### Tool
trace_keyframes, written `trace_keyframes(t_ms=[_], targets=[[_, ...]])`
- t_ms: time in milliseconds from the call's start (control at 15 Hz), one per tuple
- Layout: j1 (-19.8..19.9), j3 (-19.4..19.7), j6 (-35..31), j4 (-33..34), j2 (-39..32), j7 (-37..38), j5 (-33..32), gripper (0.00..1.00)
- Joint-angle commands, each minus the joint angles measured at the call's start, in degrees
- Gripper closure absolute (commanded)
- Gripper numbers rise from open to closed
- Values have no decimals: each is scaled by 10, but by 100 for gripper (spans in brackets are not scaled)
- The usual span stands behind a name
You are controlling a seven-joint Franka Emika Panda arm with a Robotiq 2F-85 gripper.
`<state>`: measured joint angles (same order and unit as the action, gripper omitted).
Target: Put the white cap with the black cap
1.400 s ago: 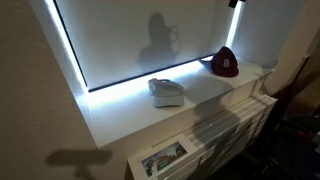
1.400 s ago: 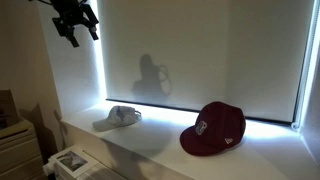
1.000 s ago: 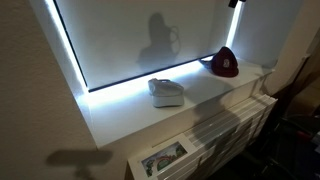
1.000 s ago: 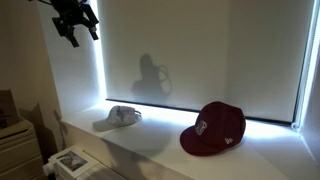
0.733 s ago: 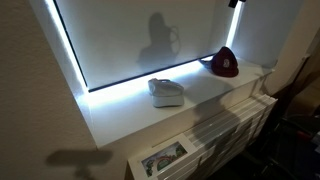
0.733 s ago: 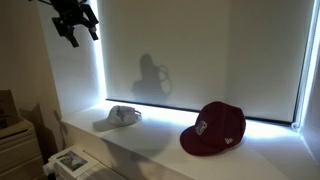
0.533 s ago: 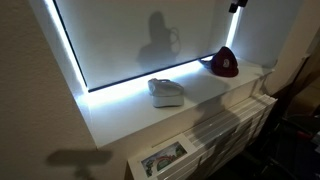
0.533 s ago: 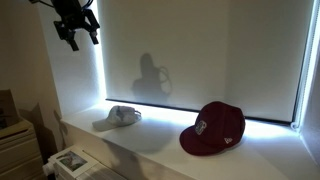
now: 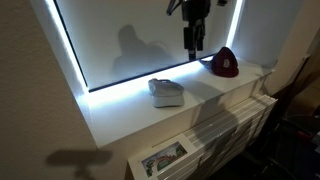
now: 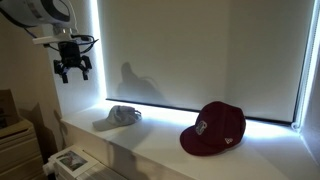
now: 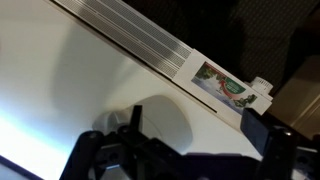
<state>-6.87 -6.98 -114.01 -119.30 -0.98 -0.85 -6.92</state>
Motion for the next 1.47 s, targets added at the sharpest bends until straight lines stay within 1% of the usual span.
trace_keyframes(t_ms=[0,67,200,267,400,467,533,800,867,933,1067,1267,1333,1400], targets=[[-20,-10,25,145,-122,70,-16,0],[-16,-6,2,66,-67,37,-8,0],[-25,-6,3,119,-111,62,-10,0],[-33,-7,-21,99,-97,89,-21,0],[-28,-2,-82,38,-51,150,3,0],[-24,2,-115,4,-34,172,3,0],[-8,15,-165,-27,-35,177,1,0],[16,57,-311,-115,-29,263,-33,0],[21,69,-323,-114,-44,293,-45,0],[12,55,-282,-85,-45,250,-26,0],[18,63,-292,-93,-48,252,-29,0],[11,56,-291,-87,-47,253,-28,0],[9,60,-326,-84,-53,287,-44,0],[10,61,-332,-63,-70,300,-37,0]])
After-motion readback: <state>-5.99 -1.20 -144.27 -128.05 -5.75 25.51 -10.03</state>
